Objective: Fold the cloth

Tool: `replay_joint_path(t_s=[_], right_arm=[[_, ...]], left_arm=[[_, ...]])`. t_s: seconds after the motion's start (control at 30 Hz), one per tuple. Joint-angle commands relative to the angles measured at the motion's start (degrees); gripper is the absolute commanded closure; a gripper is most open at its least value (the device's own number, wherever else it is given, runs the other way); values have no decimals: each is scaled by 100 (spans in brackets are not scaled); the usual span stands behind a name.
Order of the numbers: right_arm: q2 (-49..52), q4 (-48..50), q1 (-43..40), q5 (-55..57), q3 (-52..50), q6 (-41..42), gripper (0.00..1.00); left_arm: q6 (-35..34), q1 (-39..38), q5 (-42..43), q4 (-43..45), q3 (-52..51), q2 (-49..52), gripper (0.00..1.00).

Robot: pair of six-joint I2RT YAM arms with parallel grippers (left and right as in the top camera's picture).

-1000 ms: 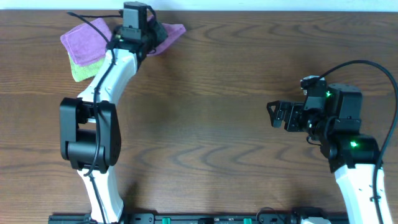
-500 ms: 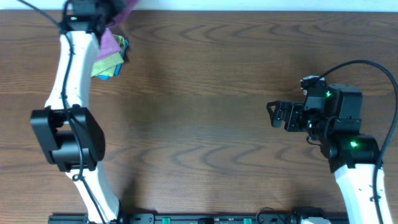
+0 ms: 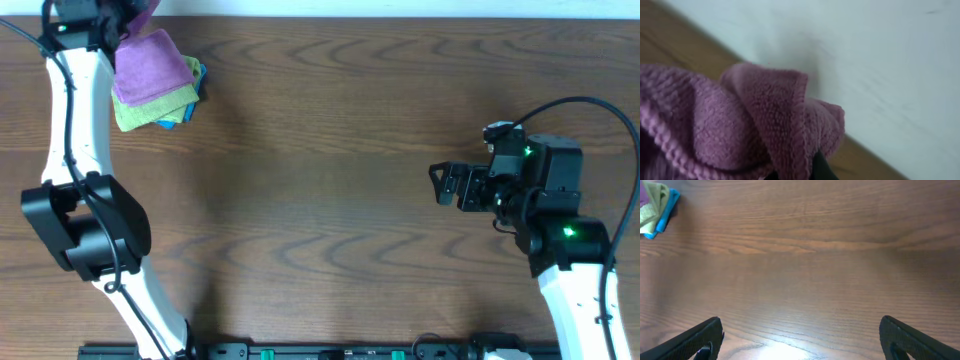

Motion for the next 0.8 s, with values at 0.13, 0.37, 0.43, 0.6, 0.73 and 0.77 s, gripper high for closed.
replay_joint_path(t_s=[0.13,0.37,0.43,0.6,0.73,0.77], right_arm=[[-44,-7,-26,-63,-22,83,1],[-44,-7,-26,-63,-22,83,1],[-44,-7,-26,-63,-22,83,1],[-44,-7,-26,-63,-22,83,1],[-44,-7,-26,-61,-22,83,1],[-44,-7,-26,-63,-22,83,1]], left_arm=[[446,164,-341,-129,151,50,94],[487,186,-470,-85,151,55,94],[487,186,-468,-177,151,87,94],[487,175,-463,-468,142,269,94],[483,162,-343,-704,142,450,94],[485,153,-249,-756,142,472,94]])
